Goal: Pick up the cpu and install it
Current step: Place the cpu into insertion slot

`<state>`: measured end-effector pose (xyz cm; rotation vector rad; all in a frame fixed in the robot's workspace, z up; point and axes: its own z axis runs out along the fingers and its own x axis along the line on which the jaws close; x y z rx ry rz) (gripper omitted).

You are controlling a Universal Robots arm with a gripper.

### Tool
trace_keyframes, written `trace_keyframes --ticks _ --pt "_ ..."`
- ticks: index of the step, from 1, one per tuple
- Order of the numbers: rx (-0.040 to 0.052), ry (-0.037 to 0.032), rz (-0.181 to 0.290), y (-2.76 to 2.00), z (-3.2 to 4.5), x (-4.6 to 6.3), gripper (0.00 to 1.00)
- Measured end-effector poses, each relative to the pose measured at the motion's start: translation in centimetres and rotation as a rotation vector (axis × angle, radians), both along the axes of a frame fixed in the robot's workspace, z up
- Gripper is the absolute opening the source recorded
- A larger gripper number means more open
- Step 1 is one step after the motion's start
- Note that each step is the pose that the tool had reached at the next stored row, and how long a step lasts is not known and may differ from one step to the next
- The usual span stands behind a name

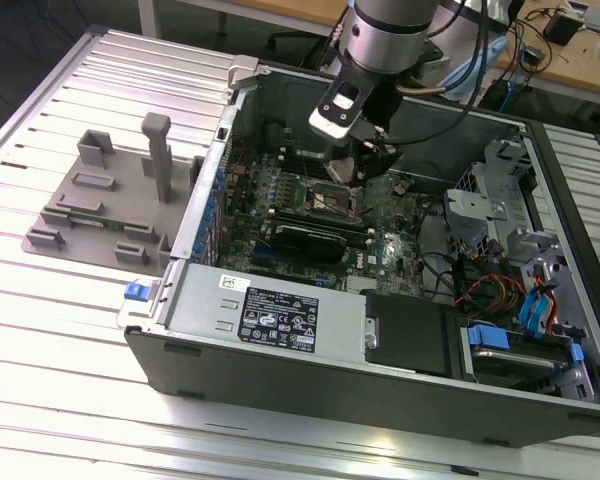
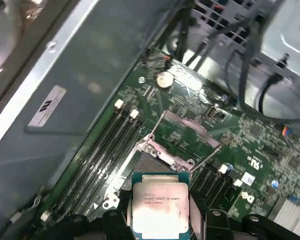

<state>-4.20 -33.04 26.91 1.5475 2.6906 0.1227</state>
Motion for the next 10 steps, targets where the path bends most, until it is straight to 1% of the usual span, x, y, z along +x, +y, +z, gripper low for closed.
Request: trace_keyframes --ticks 2,3,5,8,9,10 --pt "0.0 -0.0001 -0.04 0.0 -0.02 0.0 0.54" --pt "0.0 0.0 -0.068 0.0 -0.03 0.0 0.54" --pt "0.0 -0.0001 -0.106 0.0 -0.05 0.0 0.54" --pt "0.0 0.0 -0.215 0.0 -0.11 0.0 0.54" --pt "0.0 0.0 -0.229 0.0 -0.11 0.0 0.54" --pt "0.0 -0.0001 -0.259 0.0 -0.13 0.0 0.54"
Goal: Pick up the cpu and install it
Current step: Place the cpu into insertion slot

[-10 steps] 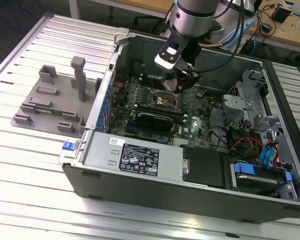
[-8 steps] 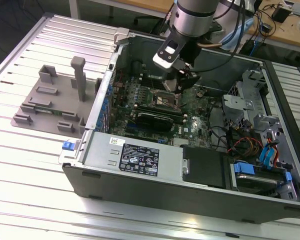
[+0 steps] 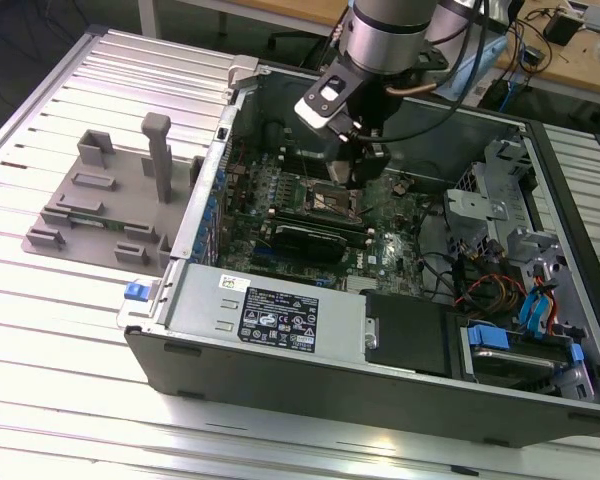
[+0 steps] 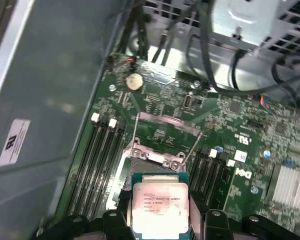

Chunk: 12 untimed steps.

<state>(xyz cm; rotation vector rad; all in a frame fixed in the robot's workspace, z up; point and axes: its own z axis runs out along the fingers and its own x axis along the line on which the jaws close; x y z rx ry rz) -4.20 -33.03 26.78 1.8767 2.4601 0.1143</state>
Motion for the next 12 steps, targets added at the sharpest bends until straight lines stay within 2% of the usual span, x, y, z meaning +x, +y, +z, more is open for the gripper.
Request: trace_keyframes --ticks 4,8,12 --pt "0.0 0.0 -0.07 0.0 -0.03 0.0 0.54" --pt "-0.0001 0.0001 -0.211 0.0 -0.1 0.0 0.54" --pt "-0.0006 0.0002 -0.217 0.0 -0.1 0.0 0.54"
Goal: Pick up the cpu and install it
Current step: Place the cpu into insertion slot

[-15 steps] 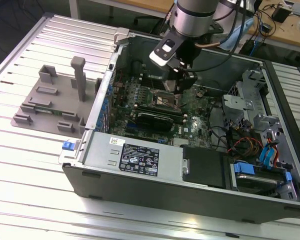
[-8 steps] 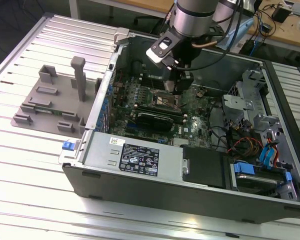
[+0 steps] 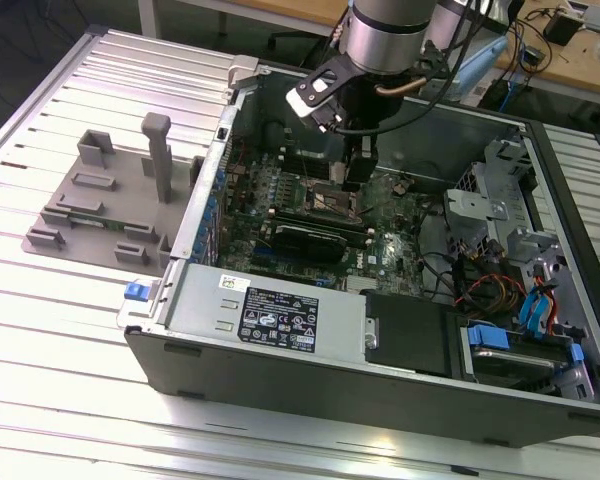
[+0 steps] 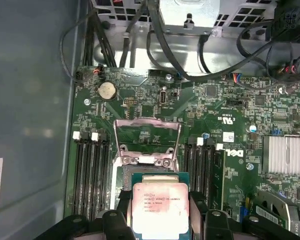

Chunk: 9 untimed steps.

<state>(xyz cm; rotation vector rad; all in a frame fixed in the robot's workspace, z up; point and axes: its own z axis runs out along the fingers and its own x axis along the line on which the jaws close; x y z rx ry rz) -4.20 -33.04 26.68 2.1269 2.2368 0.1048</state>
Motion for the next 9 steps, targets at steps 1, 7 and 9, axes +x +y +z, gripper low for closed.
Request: trace_keyframes --ticks 1,7,9 --pt "0.0003 0.0082 0.0 0.01 -0.02 0.0 0.54" --pt "0.0014 0.036 0.0 0.01 -0.11 0.0 0.54" --pt "0.0029 0.036 0.0 0.0 -0.33 0.0 0.54"
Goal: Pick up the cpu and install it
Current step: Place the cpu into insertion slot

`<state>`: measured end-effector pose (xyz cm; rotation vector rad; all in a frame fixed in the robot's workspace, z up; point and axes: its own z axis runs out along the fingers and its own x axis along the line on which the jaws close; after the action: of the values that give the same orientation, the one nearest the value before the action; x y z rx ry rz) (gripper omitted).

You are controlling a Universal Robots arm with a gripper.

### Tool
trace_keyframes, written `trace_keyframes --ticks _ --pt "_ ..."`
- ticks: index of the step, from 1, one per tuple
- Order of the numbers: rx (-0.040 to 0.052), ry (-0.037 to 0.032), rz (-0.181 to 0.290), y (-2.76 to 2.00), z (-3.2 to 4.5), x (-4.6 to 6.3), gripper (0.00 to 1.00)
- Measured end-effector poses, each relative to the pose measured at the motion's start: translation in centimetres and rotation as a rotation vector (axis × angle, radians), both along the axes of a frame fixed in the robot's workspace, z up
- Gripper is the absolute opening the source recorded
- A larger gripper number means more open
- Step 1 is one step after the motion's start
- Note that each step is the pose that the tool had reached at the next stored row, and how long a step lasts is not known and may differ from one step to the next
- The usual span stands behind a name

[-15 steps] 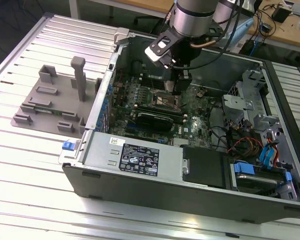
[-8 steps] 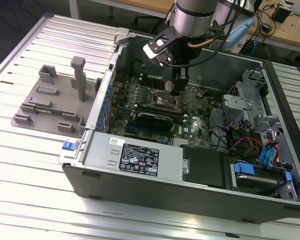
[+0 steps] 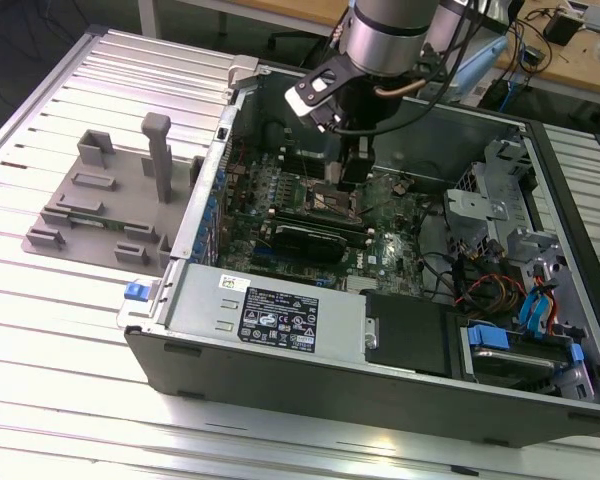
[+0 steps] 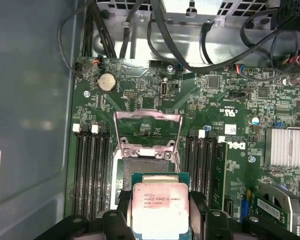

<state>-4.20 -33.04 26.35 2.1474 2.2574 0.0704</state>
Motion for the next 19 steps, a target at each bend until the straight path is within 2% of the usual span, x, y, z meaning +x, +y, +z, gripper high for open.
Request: trace_keyframes --ticks 5,9,13,19 --pt "0.0091 -0.0008 0.0 0.0 -0.85 0.0 0.54" --pt "0.0094 -0.0007 0.0 0.0 -1.59 0.0 0.54" --pt "0.0095 -0.0007 0.0 0.0 -2.76 0.0 0.54" --pt "0.0093 -0.0007 0.0 0.0 -3.57 0.0 0.54"
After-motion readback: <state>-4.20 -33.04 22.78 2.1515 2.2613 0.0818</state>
